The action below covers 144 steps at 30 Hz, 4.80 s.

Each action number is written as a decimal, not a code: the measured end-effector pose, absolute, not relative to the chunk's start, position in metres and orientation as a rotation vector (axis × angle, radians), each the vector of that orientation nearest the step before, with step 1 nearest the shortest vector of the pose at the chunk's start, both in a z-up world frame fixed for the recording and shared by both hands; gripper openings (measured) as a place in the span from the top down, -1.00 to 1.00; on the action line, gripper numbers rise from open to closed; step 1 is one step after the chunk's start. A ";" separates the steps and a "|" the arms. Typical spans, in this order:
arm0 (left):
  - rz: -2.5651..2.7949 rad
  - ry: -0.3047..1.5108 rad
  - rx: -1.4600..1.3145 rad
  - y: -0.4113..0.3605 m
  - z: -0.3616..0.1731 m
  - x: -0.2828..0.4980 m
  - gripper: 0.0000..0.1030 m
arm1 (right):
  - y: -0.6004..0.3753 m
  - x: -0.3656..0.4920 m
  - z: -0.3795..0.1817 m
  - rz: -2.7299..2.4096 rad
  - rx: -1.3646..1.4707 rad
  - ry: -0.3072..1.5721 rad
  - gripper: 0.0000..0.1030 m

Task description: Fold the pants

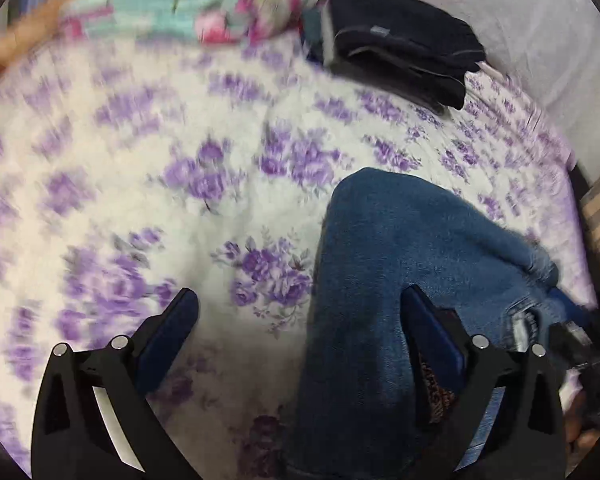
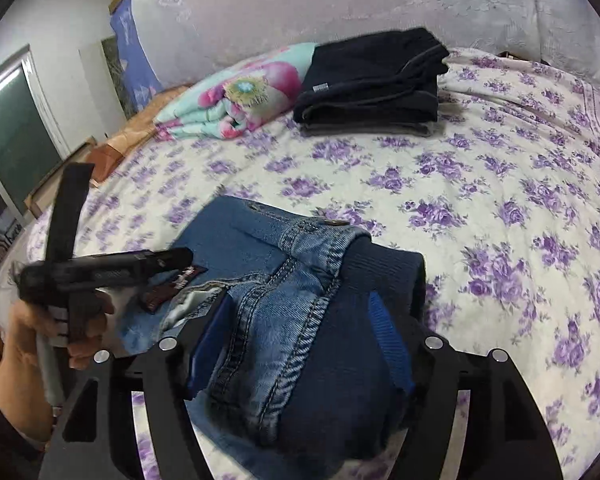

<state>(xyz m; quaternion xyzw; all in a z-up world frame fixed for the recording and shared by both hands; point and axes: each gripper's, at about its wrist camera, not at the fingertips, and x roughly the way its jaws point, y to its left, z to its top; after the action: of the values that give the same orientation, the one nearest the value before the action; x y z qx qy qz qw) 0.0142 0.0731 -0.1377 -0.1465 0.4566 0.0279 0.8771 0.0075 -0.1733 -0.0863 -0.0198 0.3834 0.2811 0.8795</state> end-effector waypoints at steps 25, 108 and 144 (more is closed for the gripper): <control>-0.104 1.115 -0.421 0.101 -0.140 -0.005 -0.91 | -0.198 0.026 -0.147 0.619 0.469 1.108 -0.20; 0.080 0.609 -0.206 0.007 -0.035 0.141 -0.91 | -0.162 0.131 0.000 0.232 0.037 0.391 -0.93; 0.204 0.585 -0.098 -0.014 -0.068 0.118 -0.91 | -0.155 0.094 -0.023 0.227 0.076 0.265 -0.93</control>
<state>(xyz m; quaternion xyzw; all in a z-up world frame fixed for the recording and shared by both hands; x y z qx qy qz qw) 0.1179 -0.0136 -0.0679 -0.0482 0.2878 0.1005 0.9512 0.0944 -0.1553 -0.0232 0.0379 0.1319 0.1130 0.9841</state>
